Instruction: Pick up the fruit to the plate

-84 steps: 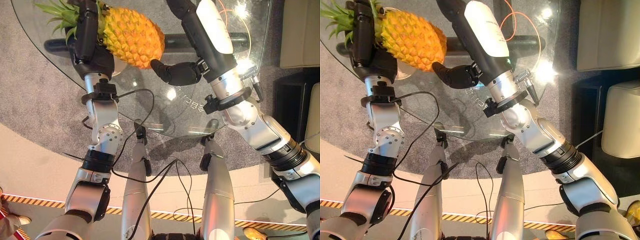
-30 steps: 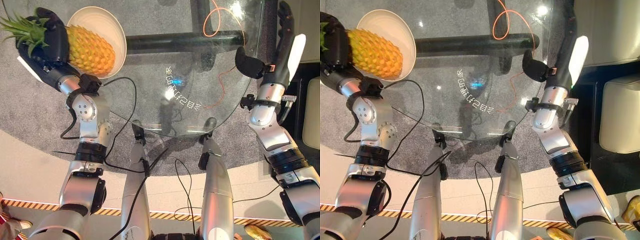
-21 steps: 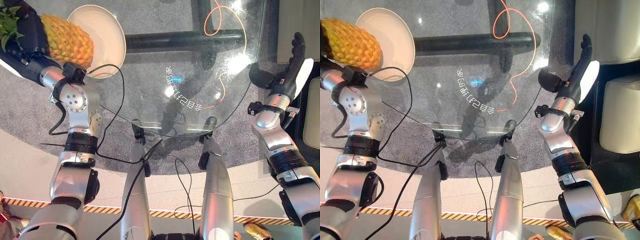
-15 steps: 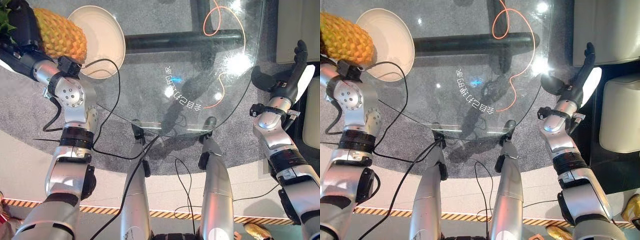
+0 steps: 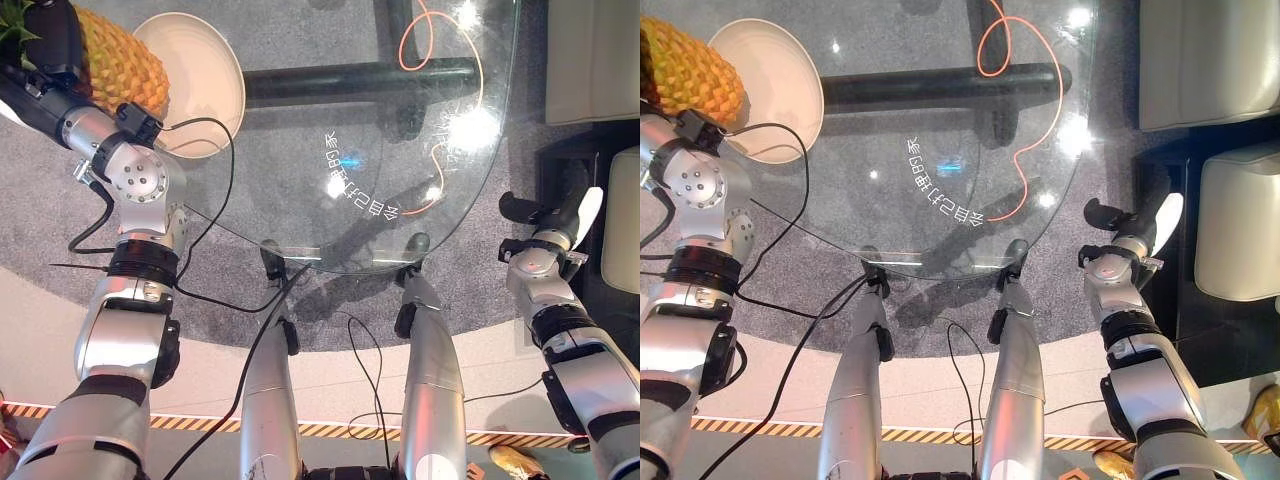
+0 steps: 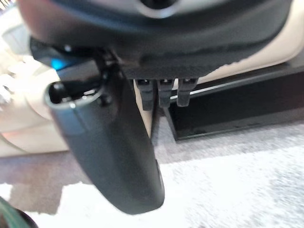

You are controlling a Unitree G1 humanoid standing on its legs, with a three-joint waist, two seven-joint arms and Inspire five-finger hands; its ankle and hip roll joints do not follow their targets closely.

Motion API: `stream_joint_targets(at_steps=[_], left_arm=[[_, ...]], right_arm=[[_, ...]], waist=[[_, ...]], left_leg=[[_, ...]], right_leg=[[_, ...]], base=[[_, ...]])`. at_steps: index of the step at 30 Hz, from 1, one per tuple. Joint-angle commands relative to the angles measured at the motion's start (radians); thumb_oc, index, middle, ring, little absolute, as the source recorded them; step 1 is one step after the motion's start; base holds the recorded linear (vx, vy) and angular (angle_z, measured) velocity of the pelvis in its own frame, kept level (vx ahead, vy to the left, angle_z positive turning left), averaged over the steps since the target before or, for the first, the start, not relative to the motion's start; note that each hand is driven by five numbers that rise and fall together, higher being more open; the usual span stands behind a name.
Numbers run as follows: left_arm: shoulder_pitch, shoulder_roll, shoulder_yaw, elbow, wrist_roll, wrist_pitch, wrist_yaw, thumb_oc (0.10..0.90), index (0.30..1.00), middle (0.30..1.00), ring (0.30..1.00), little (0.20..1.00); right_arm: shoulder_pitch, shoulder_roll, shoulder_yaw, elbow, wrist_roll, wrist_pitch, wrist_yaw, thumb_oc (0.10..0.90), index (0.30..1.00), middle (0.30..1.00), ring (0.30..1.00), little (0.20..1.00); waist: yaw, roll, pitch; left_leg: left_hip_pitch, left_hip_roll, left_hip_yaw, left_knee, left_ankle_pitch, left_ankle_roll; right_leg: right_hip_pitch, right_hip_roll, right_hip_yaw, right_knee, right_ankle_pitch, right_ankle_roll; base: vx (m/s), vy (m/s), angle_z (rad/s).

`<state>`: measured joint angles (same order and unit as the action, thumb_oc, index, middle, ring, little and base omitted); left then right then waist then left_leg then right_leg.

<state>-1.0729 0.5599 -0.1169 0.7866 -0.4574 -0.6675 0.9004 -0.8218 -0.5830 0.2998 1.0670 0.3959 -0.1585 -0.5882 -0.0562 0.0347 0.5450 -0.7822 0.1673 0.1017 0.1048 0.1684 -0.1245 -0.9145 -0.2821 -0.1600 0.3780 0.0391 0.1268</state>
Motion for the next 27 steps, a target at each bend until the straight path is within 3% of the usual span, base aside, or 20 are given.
stream_joint_targets(at_steps=[1,27], left_arm=[[-0.157,0.115,-0.007,0.013,0.064,-0.125,-0.008,0.100,0.300,0.300,0.300,0.200],[-0.253,0.108,-0.090,0.156,0.070,-0.076,-0.048,0.100,0.300,0.300,0.300,0.200]], right_arm=[[-0.014,-0.020,0.004,0.078,0.014,-0.018,0.033,0.800,0.900,0.900,0.900,0.900],[-0.057,0.001,0.031,0.143,-0.036,0.001,0.096,0.800,0.900,0.900,0.900,0.900]], waist=[[0.023,-0.027,-0.025],[-0.004,-0.033,-0.025]], left_leg=[[-0.024,0.012,-0.017,0.129,-0.112,-0.038],[-0.025,0.018,-0.012,0.143,-0.112,-0.045]], right_leg=[[0.093,0.013,-0.030,-0.085,-0.026,0.028],[0.083,0.028,-0.004,-0.069,-0.029,0.029]], base=[[0.00,0.000,0.00],[0.00,0.000,0.00]])
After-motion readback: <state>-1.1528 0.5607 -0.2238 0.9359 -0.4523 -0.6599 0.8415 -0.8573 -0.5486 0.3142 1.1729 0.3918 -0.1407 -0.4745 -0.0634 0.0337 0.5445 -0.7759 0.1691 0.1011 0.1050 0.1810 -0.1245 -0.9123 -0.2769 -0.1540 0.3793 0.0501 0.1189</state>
